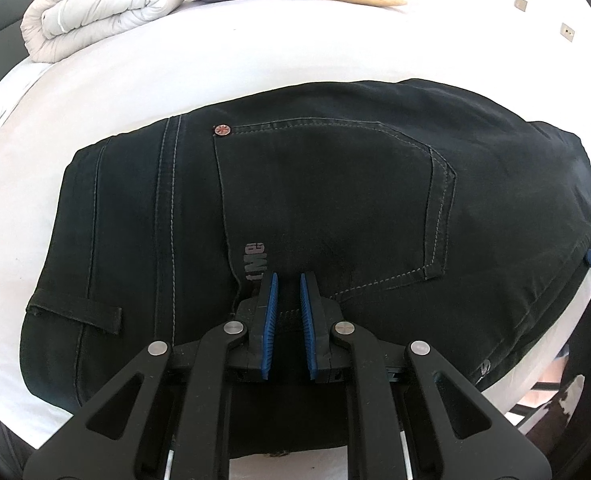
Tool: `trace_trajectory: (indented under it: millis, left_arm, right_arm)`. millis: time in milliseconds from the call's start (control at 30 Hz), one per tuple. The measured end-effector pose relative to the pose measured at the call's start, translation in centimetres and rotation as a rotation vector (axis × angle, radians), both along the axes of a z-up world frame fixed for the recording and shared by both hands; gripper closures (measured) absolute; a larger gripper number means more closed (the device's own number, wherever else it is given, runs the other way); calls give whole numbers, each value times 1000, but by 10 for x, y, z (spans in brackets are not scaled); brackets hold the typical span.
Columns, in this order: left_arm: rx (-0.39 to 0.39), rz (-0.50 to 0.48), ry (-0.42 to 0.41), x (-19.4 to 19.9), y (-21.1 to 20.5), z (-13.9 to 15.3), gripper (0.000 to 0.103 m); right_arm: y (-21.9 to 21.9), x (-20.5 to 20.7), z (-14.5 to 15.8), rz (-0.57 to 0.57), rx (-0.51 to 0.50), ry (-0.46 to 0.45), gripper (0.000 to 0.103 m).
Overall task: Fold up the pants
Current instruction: 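Move the open right tool back to the edge of the folded jeans, then grasp the jeans edge with the right tool while the left tool holds the back pocket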
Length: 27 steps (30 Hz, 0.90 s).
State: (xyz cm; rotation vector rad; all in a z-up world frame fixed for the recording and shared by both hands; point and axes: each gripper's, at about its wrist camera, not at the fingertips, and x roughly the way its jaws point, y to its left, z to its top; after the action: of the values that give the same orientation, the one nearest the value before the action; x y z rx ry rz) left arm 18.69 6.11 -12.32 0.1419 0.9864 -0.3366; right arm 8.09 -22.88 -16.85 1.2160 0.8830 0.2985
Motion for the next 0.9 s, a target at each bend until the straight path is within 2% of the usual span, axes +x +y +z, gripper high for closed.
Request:
trace_trajectory:
  millis: [100,233,300,333,367,433,567,700,900]
  left_arm:
    - [-10,-8,0,2,5,0,91]
    - [-16,-12,-4,1,10,1,91]
    - [-14,-10,-6,0,11,2,91]
    - [-10,-9,-8,0,11,2,91]
    - [-5,-11,-10,-1,11,2,91]
    - [11,-18,-18,-4,9,2,91]
    - [45,-41,-30,-9,6,5,91]
    - [57,-51,-43,-13,7,4,91]
    - [67,-23,-61,-18,-2,4,91]
  right_arm:
    - [5,-2,-14,-11,58,36,52]
    - [17,5,-15,1,48,27,57]
    - [22,15,-15,19,34,28,68]
    - [21,20,-17,24,24,34,83]
    - [23,23,-19,28,18,42,93]
    - [25,26,-22,30,-14,49,99]
    - [32,19,-9,52,-130,19,101]
    - [29,4,-22,32,-119,18,102]
    - [39,11,-9,44,-194,4,102]
